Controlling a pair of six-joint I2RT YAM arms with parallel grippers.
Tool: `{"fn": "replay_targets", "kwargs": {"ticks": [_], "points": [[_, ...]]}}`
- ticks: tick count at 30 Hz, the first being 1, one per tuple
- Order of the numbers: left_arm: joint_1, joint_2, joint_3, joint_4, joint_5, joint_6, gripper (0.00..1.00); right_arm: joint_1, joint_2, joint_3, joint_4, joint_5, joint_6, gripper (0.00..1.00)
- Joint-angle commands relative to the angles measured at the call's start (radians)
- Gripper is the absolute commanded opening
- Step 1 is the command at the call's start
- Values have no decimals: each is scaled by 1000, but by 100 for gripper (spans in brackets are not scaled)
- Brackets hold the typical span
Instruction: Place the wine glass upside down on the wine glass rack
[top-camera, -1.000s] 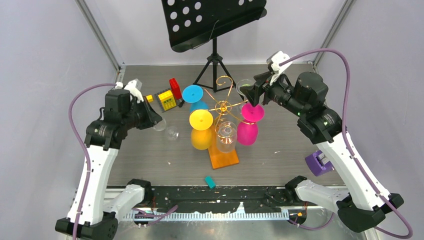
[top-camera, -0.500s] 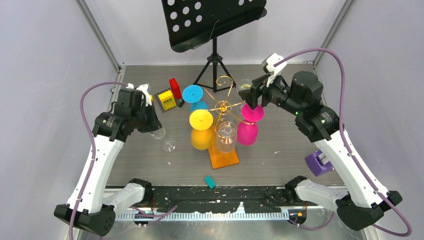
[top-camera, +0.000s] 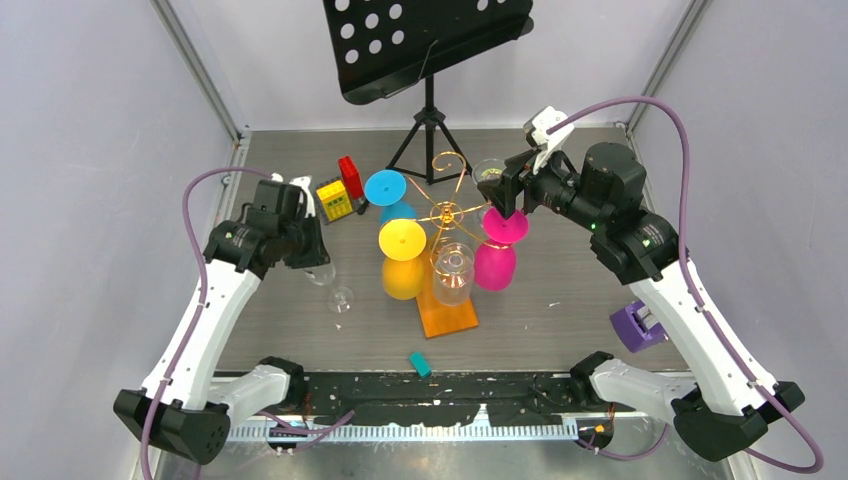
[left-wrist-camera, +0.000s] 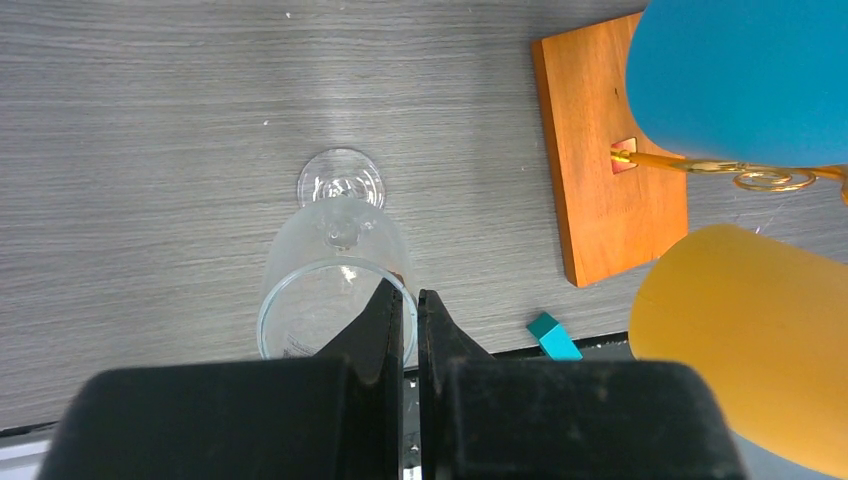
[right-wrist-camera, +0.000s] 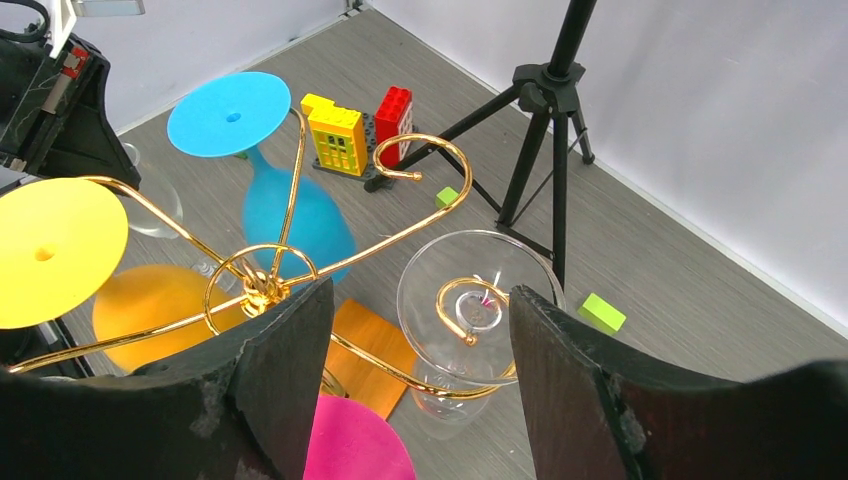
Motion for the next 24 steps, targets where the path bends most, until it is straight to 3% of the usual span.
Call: {"fn": "replay_targets", "kwargs": {"ticks": [1, 12, 24], "points": [[-7, 5, 4, 59, -15, 14, 3, -2, -23, 23, 16, 26, -13, 71], [-8, 6, 30, 47, -17, 16, 28, -1, -45, 16, 35, 52, -11, 71], [-8, 1, 94, 22, -26, 21, 36, -1, -50, 13, 48, 58, -10, 71]]}}
